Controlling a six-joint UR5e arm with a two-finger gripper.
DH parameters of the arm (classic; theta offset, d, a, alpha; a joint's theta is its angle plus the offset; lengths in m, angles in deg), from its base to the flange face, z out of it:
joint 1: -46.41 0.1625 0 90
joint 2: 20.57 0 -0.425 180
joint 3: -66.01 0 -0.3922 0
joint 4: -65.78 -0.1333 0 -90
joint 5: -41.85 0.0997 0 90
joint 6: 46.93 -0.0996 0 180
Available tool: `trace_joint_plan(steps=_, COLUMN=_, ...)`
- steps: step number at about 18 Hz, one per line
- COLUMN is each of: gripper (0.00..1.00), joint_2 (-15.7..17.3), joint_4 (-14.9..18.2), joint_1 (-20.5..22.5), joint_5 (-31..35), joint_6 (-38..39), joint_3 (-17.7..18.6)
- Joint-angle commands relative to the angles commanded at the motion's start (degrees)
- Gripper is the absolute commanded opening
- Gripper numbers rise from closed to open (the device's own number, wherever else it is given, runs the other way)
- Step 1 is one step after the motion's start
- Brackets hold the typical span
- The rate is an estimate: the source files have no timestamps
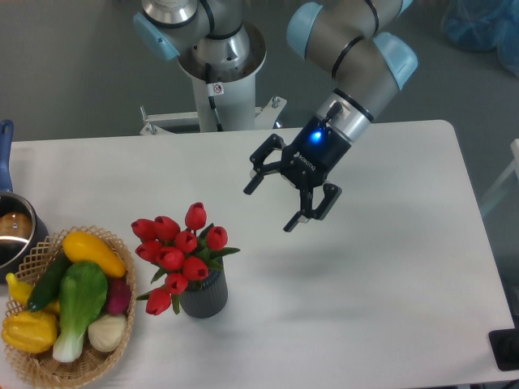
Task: Pick up the flowers from the vase
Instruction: 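Lower the open gripper toward the red tulip stems above the black vase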
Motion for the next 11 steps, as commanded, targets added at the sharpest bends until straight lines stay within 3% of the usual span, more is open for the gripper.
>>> trace_joint_plan(steps=3, gripper=1.0, joint_2=-0.71, joint_4=-0.79, joint_1=-0.7, joint_5=-0.09, joint_6=1.92, joint_3=0.0)
trace_joint_plan(steps=9, gripper=1.0, joint_2=-3.87, joint_4=-10.88, joint_1=-4.04, joint_5=-0.88, joint_6=13.07, joint_3=-0.18)
trace_joint_plan(steps=11, gripper=1.0, joint_2=-4.48, joint_4=-12.74, joint_1=-4.39, joint_5=-0.88, joint_6=16.16, joint_3=-0.26)
